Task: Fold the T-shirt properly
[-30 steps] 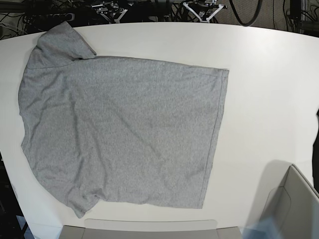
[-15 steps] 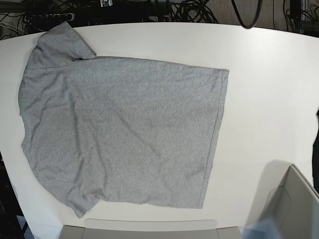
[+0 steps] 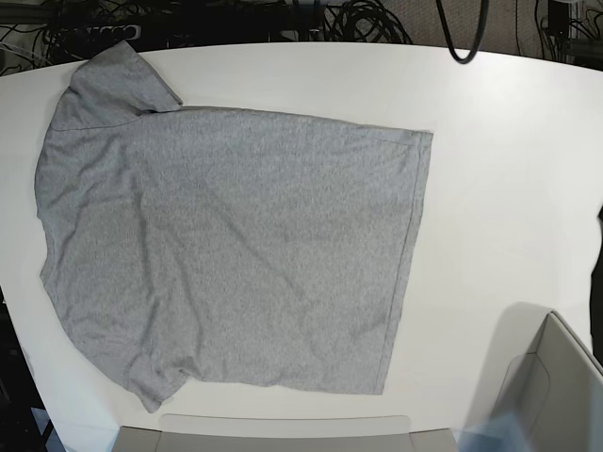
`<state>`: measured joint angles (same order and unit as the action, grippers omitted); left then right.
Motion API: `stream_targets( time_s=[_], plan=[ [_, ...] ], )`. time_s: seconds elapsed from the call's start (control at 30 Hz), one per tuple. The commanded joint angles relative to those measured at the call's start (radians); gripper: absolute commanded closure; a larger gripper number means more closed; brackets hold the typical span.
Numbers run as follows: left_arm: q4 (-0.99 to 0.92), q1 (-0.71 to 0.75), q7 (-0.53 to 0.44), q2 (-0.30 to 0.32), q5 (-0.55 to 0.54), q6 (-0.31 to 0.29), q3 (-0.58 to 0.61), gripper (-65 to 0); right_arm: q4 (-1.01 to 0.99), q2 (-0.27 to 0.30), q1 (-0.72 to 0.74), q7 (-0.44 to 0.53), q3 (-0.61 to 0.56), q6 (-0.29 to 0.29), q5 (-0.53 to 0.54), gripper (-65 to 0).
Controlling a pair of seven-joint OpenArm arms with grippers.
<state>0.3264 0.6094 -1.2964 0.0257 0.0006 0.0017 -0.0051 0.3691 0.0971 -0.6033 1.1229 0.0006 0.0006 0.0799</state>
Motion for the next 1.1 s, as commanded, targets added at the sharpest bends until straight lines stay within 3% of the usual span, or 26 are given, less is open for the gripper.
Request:
stream_targets(
  time_s=[0.0, 0.3, 0.47, 0.6, 0.67, 0.77, 0.93, 1.07],
  plan=[
    [0.064, 0.056, -0.044, 0.004, 0.000, 0.002, 0.000, -0.1, 0.069, 0.000, -0.065, 0.030, 0.000, 0.005, 0.014, -0.3],
    [0.593, 0.341, -0.041, 0.006, 0.000, 0.002, 0.000, -0.1, 0.660, 0.037, -0.370, 0.029, 0.002, 0.006, 0.054, -0.3],
    [0.785, 0.410, -0.039, 0.006, 0.000, 0.002, 0.000, -0.1, 0.885, 0.049, -0.470, -0.008, 0.002, 0.006, 0.169, -0.3],
    [0.931, 0.473, -0.013, 0.006, 0.006, 0.002, 0.000, -0.1, 1.135, 0.134, -0.577, -0.168, 0.000, 0.006, 0.291, -0.3],
    [1.019, 0.496, 0.039, 0.006, 0.006, 0.001, 0.000, -1.0, 1.240, 0.171, -0.622, -0.240, 0.000, 0.006, 0.383, -0.3],
    [1.137, 0.516, 0.146, 0.006, 0.006, 0.001, 0.000, -4.2, 1.369, 0.273, -0.679, -0.343, 0.002, 0.006, 0.553, -1.4],
    [1.235, 0.524, 0.263, 0.006, 0.006, 0.001, 0.000, -7.5, 1.418, 0.421, -0.706, -0.424, 0.000, 0.006, 0.818, -13.5],
    [1.259, 0.522, 0.329, 0.006, 0.006, 0.001, 0.000, -10.0, 1.405, 0.476, -0.706, -0.422, 0.000, 0.006, 0.947, -23.4]
  ],
)
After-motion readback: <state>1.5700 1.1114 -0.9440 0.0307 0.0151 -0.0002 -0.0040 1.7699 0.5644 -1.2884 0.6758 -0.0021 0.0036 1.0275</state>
